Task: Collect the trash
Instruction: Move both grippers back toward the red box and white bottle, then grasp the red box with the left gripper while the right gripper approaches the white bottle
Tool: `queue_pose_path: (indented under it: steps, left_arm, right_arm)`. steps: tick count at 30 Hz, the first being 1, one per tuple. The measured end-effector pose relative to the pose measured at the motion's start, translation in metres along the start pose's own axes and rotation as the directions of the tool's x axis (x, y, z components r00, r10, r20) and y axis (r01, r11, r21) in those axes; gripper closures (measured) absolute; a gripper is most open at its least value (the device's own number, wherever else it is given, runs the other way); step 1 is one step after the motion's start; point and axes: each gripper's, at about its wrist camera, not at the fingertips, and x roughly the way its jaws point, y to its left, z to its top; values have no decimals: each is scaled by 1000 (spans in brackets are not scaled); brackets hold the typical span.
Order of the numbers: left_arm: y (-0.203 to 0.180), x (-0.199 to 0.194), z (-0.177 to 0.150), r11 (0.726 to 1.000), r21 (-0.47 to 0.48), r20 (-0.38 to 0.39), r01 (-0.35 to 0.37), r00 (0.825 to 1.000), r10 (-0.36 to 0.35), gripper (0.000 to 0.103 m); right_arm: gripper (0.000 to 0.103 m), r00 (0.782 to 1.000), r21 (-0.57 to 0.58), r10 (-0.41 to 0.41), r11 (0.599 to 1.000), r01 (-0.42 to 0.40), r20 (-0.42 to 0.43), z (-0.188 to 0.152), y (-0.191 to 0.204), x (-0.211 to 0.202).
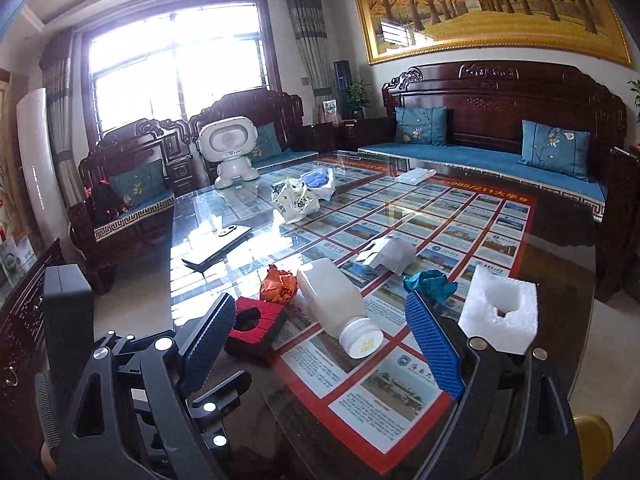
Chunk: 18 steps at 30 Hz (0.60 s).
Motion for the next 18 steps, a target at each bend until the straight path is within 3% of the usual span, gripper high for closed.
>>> queue_pose_path:
  steps: [18]
  left_arm:
    - [16,80,29,999,-44,-78,-29,997,25,4]
  right_arm:
    - [19,997,-17,12,1000,-13,-70,6,-21,57]
